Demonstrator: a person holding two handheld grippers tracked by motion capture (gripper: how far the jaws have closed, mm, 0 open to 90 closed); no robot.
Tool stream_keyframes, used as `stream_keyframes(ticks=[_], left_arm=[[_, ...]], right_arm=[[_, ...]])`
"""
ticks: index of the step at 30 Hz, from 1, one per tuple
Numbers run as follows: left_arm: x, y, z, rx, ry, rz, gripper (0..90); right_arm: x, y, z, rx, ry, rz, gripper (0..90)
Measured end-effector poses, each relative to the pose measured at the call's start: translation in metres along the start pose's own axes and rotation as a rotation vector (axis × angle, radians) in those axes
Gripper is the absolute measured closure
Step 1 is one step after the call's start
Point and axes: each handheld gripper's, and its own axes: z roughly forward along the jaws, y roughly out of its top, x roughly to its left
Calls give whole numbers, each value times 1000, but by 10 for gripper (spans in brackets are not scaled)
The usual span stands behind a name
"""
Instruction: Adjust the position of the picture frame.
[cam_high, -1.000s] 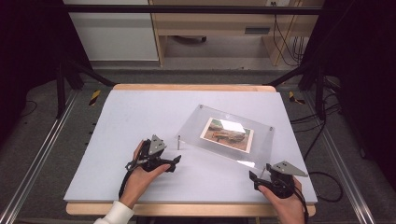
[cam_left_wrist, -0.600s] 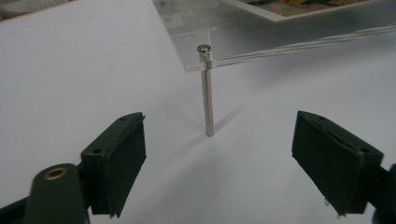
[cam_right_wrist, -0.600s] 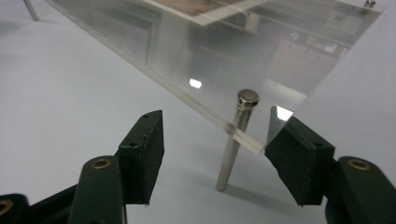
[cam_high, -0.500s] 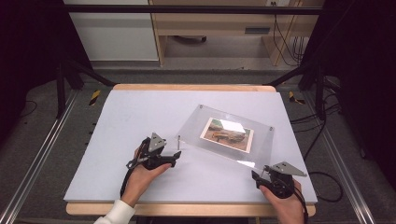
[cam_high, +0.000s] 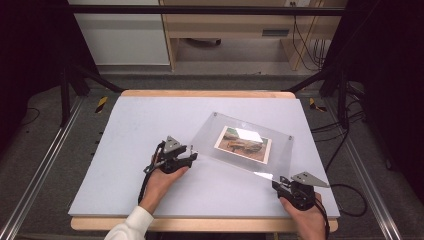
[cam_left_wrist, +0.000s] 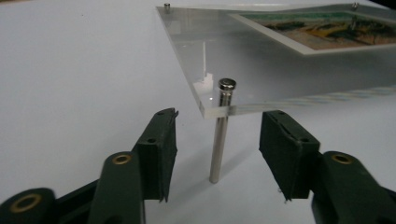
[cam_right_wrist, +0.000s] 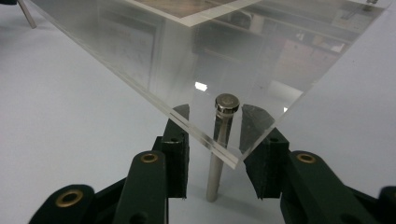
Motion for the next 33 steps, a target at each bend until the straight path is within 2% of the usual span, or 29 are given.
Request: stream_keyframes(ticks=[1, 6, 14, 20, 25, 29, 33], left_arm=[[2, 1, 1, -5, -2, -12, 486], [5, 1, 5, 6, -15, -18, 561], [3, 2, 10, 0, -19, -2, 670], [0, 2, 12, -4, -24, 27, 767], [-3, 3, 12, 0, -11, 25, 795], [0, 4, 11, -8, -23, -20, 829], [-1, 5, 10, -2, -15, -7, 833]], right_arm=[[0, 0, 0, 1, -1, -1, 644], [-1, 0, 0, 0, 8, 3, 665], [-2, -1, -1, -5, 13, 12, 684], [-3, -2, 0, -4, 12, 13, 696], [-5, -1, 0, -11, 7, 11, 719], [-5, 0, -1, -23, 15, 8, 741], [-5, -1, 0, -22, 23, 6, 766]])
